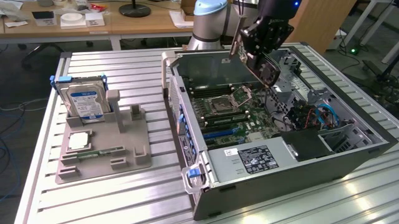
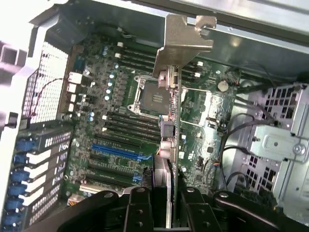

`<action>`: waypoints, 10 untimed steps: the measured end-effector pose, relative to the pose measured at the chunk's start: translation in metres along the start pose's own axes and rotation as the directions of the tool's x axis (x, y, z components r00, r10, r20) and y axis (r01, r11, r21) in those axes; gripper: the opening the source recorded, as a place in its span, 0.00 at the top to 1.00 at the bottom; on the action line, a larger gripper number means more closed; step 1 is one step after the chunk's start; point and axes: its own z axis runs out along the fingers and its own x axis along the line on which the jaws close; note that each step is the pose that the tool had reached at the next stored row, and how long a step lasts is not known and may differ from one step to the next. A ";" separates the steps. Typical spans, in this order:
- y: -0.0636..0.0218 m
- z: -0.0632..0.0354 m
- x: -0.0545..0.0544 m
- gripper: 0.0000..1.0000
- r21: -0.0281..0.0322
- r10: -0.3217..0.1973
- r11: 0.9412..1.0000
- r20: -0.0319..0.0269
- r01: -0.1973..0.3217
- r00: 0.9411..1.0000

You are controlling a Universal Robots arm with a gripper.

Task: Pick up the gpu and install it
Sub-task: 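Insert the gpu into the slot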

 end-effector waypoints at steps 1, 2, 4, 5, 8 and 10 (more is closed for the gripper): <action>0.0000 0.0000 0.000 0.73 0.000 -0.015 1.000 0.000 0.015 1.000; 0.0000 0.0000 0.000 0.73 0.000 -0.030 1.000 0.000 0.030 1.000; 0.0000 0.0000 0.000 0.73 0.001 -0.057 0.998 -0.001 0.057 0.998; 0.0000 0.0000 0.000 0.73 0.001 -0.070 0.998 -0.001 0.070 0.998; 0.0000 0.0000 0.000 0.73 0.001 -0.108 0.994 -0.002 0.108 0.994; 0.0000 0.0000 0.000 0.73 0.001 -0.135 0.991 -0.002 0.135 0.991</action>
